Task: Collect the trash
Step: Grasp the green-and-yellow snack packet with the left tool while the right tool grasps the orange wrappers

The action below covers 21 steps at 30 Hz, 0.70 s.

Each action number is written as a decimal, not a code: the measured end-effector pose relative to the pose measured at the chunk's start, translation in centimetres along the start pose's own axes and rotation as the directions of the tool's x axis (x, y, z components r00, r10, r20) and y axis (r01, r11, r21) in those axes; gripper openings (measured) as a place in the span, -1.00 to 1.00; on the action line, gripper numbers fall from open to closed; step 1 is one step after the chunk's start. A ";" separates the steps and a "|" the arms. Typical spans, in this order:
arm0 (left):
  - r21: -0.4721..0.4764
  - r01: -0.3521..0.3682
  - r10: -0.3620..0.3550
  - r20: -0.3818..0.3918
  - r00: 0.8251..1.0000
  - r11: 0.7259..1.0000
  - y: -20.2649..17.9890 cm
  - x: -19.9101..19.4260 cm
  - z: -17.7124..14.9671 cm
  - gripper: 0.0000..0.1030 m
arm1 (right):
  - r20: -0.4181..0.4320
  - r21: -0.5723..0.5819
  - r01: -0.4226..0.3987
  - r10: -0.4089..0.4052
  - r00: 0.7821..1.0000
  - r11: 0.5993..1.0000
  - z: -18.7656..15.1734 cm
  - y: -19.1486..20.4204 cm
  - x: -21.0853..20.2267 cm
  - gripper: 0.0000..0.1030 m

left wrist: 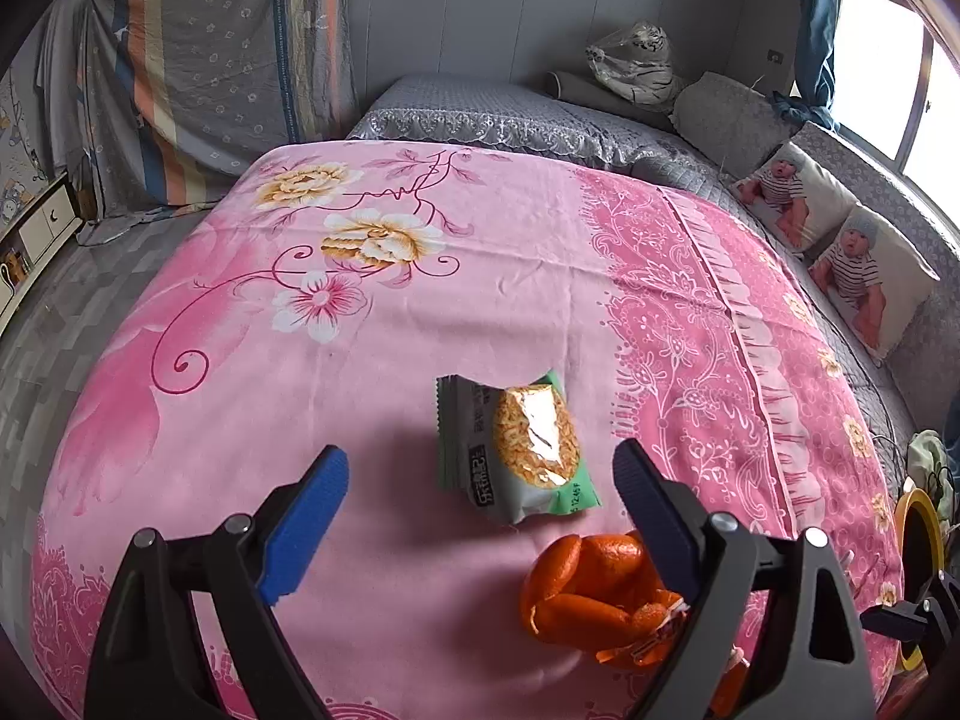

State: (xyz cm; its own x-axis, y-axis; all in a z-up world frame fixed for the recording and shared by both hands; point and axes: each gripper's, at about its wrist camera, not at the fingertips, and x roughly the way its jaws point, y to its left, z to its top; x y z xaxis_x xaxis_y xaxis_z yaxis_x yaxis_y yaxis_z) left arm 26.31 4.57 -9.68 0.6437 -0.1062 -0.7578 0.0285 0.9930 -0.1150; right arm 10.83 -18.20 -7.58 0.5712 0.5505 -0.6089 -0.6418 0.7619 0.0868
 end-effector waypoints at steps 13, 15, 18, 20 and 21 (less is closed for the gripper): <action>0.016 0.013 -0.013 0.011 1.000 1.000 -0.2 0.4 0.0 0.68 | -0.061 0.184 0.000 0.012 0.998 0.983 -2.8 -3.1 -1.9 0.55; 0.021 0.012 -0.012 0.011 1.000 1.000 -0.3 0.5 -0.1 0.68 | -0.063 0.197 0.007 0.005 0.998 0.980 -3.2 -3.2 -2.0 0.55; 0.020 0.011 -0.011 0.002 1.000 1.000 -0.5 0.7 -0.2 0.68 | -0.054 0.170 0.016 -0.007 0.999 0.985 -3.1 -2.6 -2.0 0.55; 0.014 0.008 -0.008 -0.002 1.000 1.000 -0.5 0.9 -0.1 0.68 | -0.051 0.144 0.015 -0.008 0.999 0.989 -2.8 -2.1 -1.6 0.59; 0.012 0.002 -0.002 -0.001 1.000 1.000 -0.4 0.9 -0.1 0.68 | -0.056 0.132 0.014 -0.006 0.998 0.991 -2.7 -1.9 -1.3 0.62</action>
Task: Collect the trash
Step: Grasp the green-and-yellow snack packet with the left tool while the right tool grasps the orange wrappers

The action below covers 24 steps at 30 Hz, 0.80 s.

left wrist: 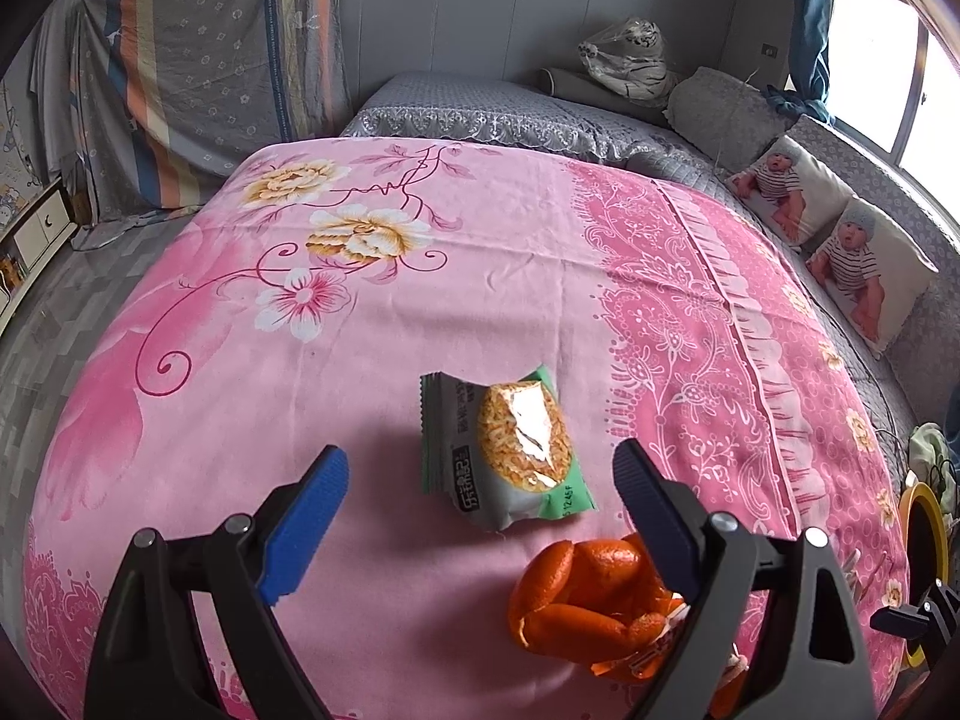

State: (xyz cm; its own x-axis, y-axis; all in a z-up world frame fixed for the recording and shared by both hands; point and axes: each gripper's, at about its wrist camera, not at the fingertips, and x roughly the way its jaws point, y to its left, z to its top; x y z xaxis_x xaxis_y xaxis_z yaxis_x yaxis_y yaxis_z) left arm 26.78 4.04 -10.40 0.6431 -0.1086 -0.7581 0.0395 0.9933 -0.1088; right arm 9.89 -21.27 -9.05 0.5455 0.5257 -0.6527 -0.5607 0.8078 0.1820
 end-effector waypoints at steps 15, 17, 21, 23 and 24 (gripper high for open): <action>0.002 -0.038 0.038 -0.012 0.999 0.999 0.2 1.5 0.7 0.68 | 0.008 -0.073 -0.038 0.039 0.999 0.997 1.8 2.2 2.1 0.72; 0.017 -0.044 0.045 -0.019 0.999 0.999 -0.1 1.9 0.7 0.68 | 0.002 -0.097 -0.055 0.055 0.998 0.994 2.4 2.7 2.8 0.72; 0.025 -0.046 0.047 -0.040 0.998 0.999 -0.4 2.8 0.6 0.68 | -0.018 -0.136 -0.073 0.071 0.997 0.988 3.2 3.5 4.4 0.73; 0.021 -0.049 0.050 -0.053 0.997 0.999 -0.2 3.3 0.7 0.68 | -0.042 -0.140 -0.085 0.080 0.996 0.986 3.5 3.6 5.4 0.73; 0.021 -0.048 0.049 -0.064 0.997 0.999 -0.2 3.7 0.7 0.68 | -0.059 -0.139 -0.087 0.080 0.995 0.987 3.6 3.5 6.0 0.72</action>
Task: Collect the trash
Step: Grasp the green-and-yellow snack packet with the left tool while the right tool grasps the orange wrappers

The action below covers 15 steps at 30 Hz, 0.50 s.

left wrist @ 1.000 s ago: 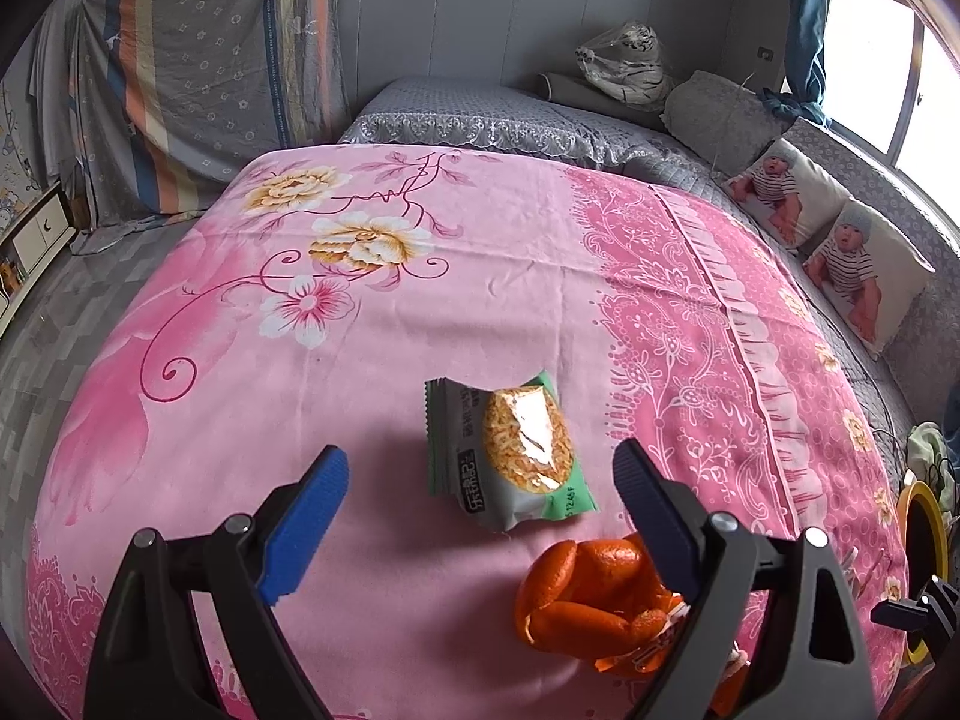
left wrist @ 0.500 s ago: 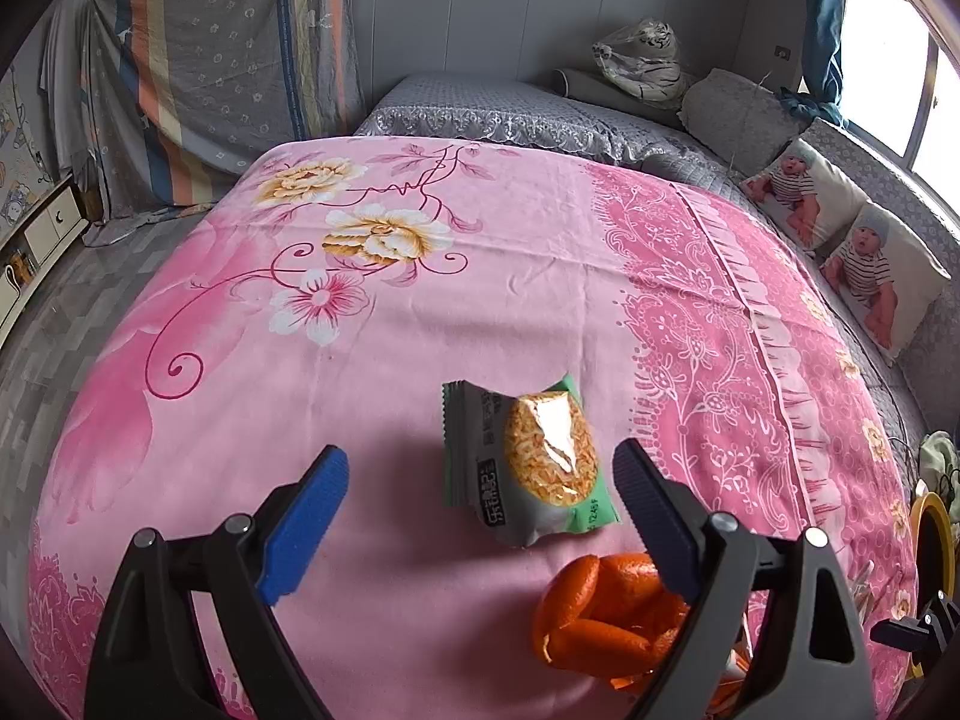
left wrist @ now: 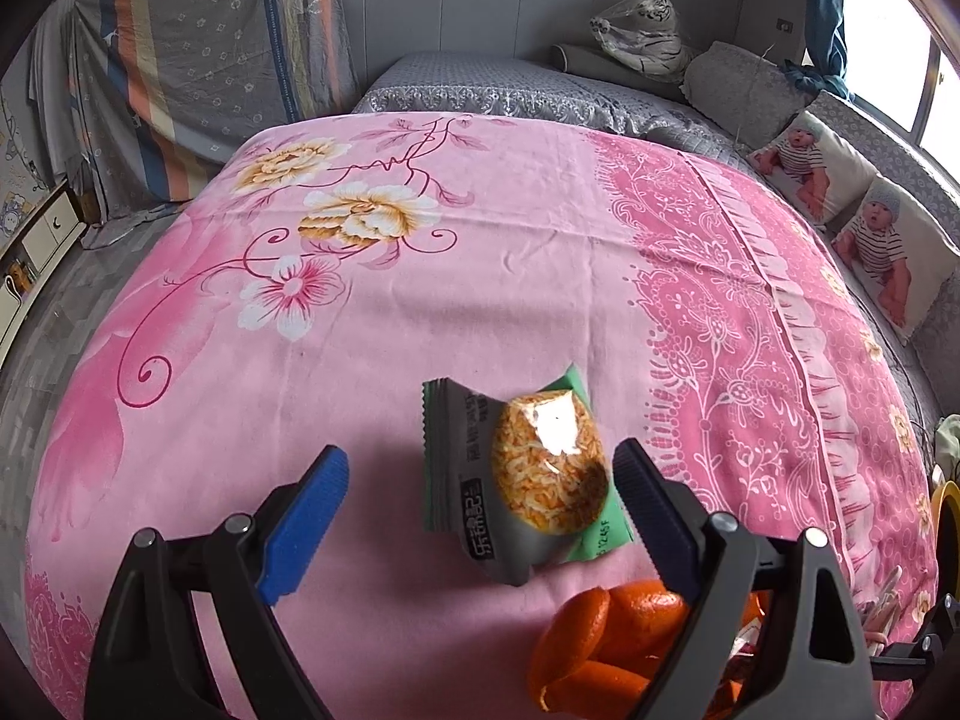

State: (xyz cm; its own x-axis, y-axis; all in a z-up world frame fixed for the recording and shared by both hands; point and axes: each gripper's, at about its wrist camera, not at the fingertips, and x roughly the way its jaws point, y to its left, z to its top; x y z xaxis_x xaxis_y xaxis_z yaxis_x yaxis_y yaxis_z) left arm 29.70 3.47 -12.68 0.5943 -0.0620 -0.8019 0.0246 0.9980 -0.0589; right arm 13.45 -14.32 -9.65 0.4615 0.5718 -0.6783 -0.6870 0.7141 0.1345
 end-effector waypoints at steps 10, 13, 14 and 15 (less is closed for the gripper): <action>-0.013 0.037 -0.038 -0.016 0.999 0.999 0.3 1.3 0.4 0.38 | -0.093 0.072 -0.022 0.029 0.995 0.997 0.4 -1.7 2.8 0.18; -0.023 0.052 -0.052 -0.021 0.998 0.998 0.6 1.4 0.5 0.04 | -0.116 0.100 -0.021 0.033 0.993 0.995 0.3 -2.4 3.4 -0.25; -0.030 0.059 -0.060 -0.026 0.998 0.998 0.7 1.5 0.6 -0.01 | -0.123 0.111 -0.021 0.035 0.992 0.994 0.2 -2.6 3.6 -0.39; -0.037 0.063 -0.064 -0.026 0.998 0.997 0.9 1.5 0.7 -0.09 | -0.124 0.122 -0.026 0.041 0.991 0.992 0.2 -2.8 3.7 -0.45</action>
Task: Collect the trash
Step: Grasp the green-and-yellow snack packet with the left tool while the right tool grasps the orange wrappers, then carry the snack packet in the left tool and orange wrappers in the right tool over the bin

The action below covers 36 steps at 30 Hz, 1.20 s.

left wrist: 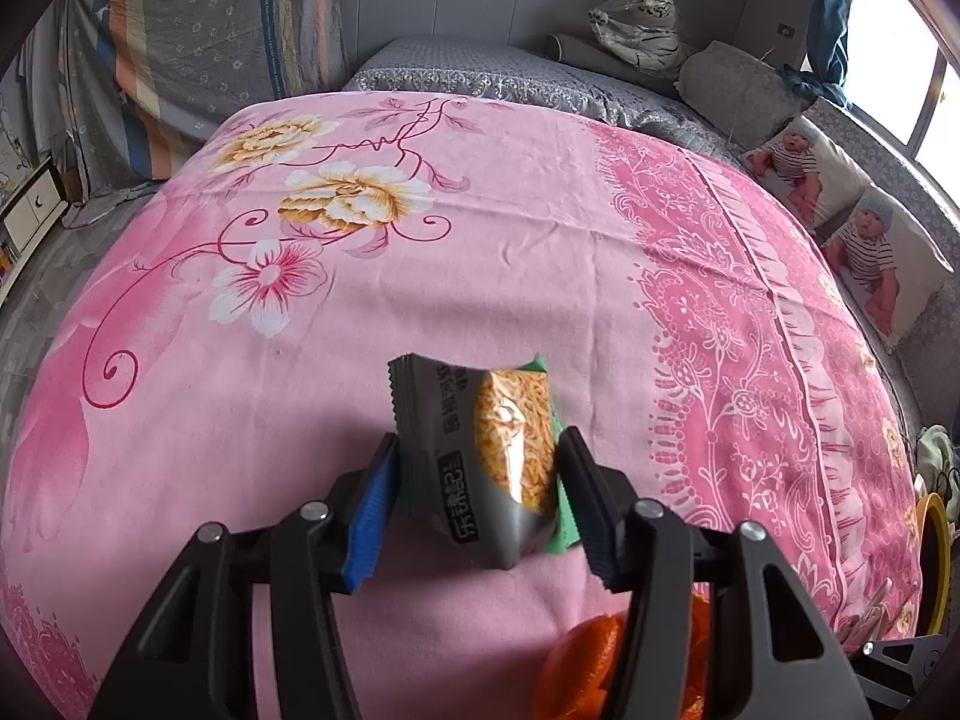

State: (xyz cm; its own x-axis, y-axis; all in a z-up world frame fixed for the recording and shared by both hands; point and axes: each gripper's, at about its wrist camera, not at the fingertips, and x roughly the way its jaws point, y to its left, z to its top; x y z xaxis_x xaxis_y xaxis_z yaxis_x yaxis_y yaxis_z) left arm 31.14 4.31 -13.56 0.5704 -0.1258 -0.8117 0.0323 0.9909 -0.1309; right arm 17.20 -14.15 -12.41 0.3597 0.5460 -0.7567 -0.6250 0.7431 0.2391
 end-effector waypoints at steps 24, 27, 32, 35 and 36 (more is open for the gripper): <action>-0.060 0.041 -0.034 0.110 0.993 0.997 1.6 -4.4 0.7 -0.53 | 0.099 0.113 0.044 -0.055 0.994 0.993 -1.2 -3.5 -4.2 -0.63; -0.047 0.049 -0.043 0.128 0.991 0.998 1.0 -5.4 0.7 -0.53 | 0.135 0.118 0.058 -0.074 0.988 0.991 -1.4 -3.6 -5.6 -0.63; -0.019 0.069 -0.064 0.166 0.984 0.997 -0.4 -7.5 0.7 -0.53 | 0.195 0.138 0.080 -0.107 0.975 0.987 -1.7 -3.7 -8.3 -0.63; 0.007 0.080 -0.080 0.192 0.978 0.997 -1.6 -9.0 0.5 -0.53 | 0.229 0.159 0.091 -0.127 0.965 0.983 -2.1 -4.0 -10.0 -0.63; 0.016 0.085 -0.086 0.199 0.976 0.996 -2.1 -9.4 0.4 -0.53 | 0.242 0.166 0.099 -0.138 0.961 0.981 -2.3 -4.1 -10.6 -0.63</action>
State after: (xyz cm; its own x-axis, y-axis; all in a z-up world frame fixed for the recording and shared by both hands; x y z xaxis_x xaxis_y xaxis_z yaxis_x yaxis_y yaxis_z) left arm 26.03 3.48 -5.44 0.7175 -0.1986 -0.6676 0.0934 0.9773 -0.1904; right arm 14.33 -23.89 -6.72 0.5990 0.5155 -0.6127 -0.4627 0.8474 0.2606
